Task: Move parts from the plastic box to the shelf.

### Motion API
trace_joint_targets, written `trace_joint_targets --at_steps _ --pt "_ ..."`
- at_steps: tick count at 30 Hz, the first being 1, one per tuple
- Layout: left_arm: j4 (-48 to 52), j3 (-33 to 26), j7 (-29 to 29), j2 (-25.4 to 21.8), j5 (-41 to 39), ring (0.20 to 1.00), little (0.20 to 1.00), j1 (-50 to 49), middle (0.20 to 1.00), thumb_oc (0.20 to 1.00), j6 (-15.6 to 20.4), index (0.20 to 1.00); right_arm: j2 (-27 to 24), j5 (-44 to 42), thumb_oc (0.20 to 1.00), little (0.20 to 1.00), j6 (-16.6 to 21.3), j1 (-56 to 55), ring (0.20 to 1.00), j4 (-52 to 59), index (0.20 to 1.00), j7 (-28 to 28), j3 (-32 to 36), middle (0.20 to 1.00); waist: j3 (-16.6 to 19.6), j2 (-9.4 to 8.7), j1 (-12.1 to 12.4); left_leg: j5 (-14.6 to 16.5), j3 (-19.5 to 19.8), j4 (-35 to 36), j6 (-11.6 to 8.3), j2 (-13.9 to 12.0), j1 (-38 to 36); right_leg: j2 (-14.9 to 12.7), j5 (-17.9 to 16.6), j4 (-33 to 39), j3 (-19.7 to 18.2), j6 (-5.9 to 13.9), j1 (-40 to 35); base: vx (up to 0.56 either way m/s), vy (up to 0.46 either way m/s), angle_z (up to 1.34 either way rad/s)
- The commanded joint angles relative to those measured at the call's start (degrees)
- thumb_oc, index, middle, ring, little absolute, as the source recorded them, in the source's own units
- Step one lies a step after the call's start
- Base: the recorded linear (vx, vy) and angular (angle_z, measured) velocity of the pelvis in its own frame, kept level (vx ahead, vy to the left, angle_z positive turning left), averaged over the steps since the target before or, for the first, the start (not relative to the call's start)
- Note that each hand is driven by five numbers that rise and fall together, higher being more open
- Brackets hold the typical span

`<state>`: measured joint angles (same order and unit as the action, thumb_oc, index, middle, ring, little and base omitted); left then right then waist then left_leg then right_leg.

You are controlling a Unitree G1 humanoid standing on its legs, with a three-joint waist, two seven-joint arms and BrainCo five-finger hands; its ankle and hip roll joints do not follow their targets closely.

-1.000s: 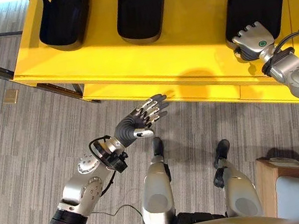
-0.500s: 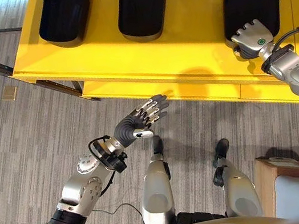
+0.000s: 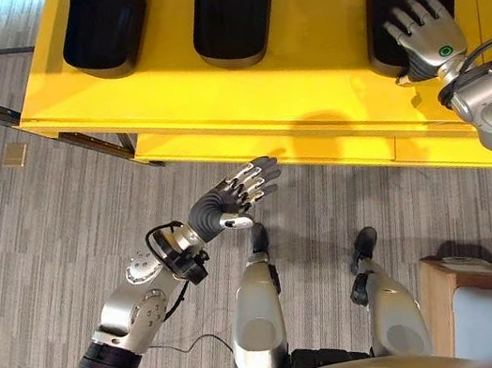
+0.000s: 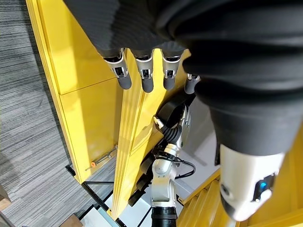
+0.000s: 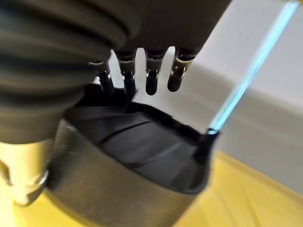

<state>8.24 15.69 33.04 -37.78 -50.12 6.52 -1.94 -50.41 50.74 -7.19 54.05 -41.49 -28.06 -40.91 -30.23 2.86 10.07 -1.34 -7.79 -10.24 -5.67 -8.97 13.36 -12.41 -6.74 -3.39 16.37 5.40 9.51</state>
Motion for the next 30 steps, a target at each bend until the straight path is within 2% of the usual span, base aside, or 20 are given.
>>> trace_joint_targets --at_steps 1,9,14,15,21,26,29,30 --pt "4.93 0.78 1.07 0.18 -1.0 1.0 1.0 -1.94 1.0 1.0 0.8 1.0 -3.09 -2.4 1.0 1.0 -0.69 4.02 1.0 0.16 1.0 -6.2 0.88 1.0 0.99 1.95 0.3 0.15 1.38 -0.72 3.98 4.13 1.92 1.41 12.64 -13.89 -1.58 0.84 -0.72 0.0 0.07 -0.02" --pt "5.07 1.27 0.81 0.73 -2.19 1.0 1.0 -2.61 1.0 1.0 1.52 1.0 -3.53 -1.6 1.0 1.0 1.08 3.18 1.0 3.0 1.0 -8.14 1.83 1.0 1.26 2.75 -0.31 0.26 1.11 -0.23 4.1 4.38 1.21 1.14 12.93 -14.11 -1.73 0.72 -0.66 0.0 0.042 -0.02" --pt "5.37 1.26 0.72 0.95 -2.43 1.0 1.0 -3.15 1.0 1.0 1.91 1.0 -3.49 -5.28 1.0 1.0 4.49 1.76 1.0 7.34 1.0 -10.71 3.29 1.0 1.58 2.9 -1.03 0.27 0.81 0.3 4.1 4.28 0.38 1.07 12.92 -14.06 -1.86 0.59 -0.8 0.01 0.054 -0.02" --pt "6.06 0.8 0.25 1.45 -2.76 1.0 1.0 -4.06 1.0 1.0 2.16 1.0 -3.44 -7.79 1.0 1.0 5.63 -0.31 1.0 13.93 1.0 -10.61 5.88 1.0 1.96 3.04 -1.89 0.16 0.53 0.84 4.06 4.07 -0.12 1.19 12.73 -13.81 -2.12 0.43 -0.75 0.03 0.107 -0.09" --pt "8.14 -0.45 -0.9 2.82 -4.54 1.0 1.0 -5.82 1.0 1.0 3.3 1.0 -1.74 -12.2 1.0 1.0 9.76 -10.12 1.0 31.27 1.0 -8.27 13.82 1.0 2.26 2.83 -4.76 0.65 -0.34 1.09 4.12 3.71 -1.25 1.18 12.89 -14.44 -3.23 0.14 -0.13 0.01 0.091 -0.04" --pt "9.41 -1.38 -3.99 4.18 -5.07 1.0 1.0 -7.06 1.0 1.0 4.49 1.0 0.22 -17.94 1.0 1.0 11.35 -20.21 1.0 47.84 1.0 -3.9 19.94 1.0 2.44 2.51 -7.47 1.26 -1.5 1.38 4.12 3.19 -2.71 1.13 13.07 -15.33 -4.31 0.02 0.26 0.03 0.091 -0.15" --pt "10.59 -2.31 -6.09 4.87 -5.27 1.0 1.0 -8.3 1.0 1.0 6.74 1.0 2.03 -22.07 1.0 1.0 13.73 -27.88 1.0 57.32 1.0 -2.26 24.18 1.0 2.51 2.21 -9.15 1.62 -2.14 1.48 4.12 2.82 -3.35 1.11 13.24 -15.68 -5.15 0.04 0.36 0.03 0.079 -0.17" --pt "11.04 -2.6 -7.19 5.12 -5.39 1.0 1.0 -8.85 1.0 1.0 7.66 1.0 2.68 -22.96 1.0 1.0 15.71 -30.84 1.0 60.45 1.0 -1.88 25.63 1.0 2.6 2.07 -9.76 1.78 -2.33 1.51 4.19 2.76 -3.59 1.15 13.29 -15.81 -5.52 0.1 0.4 0.05 0.115 -0.11"
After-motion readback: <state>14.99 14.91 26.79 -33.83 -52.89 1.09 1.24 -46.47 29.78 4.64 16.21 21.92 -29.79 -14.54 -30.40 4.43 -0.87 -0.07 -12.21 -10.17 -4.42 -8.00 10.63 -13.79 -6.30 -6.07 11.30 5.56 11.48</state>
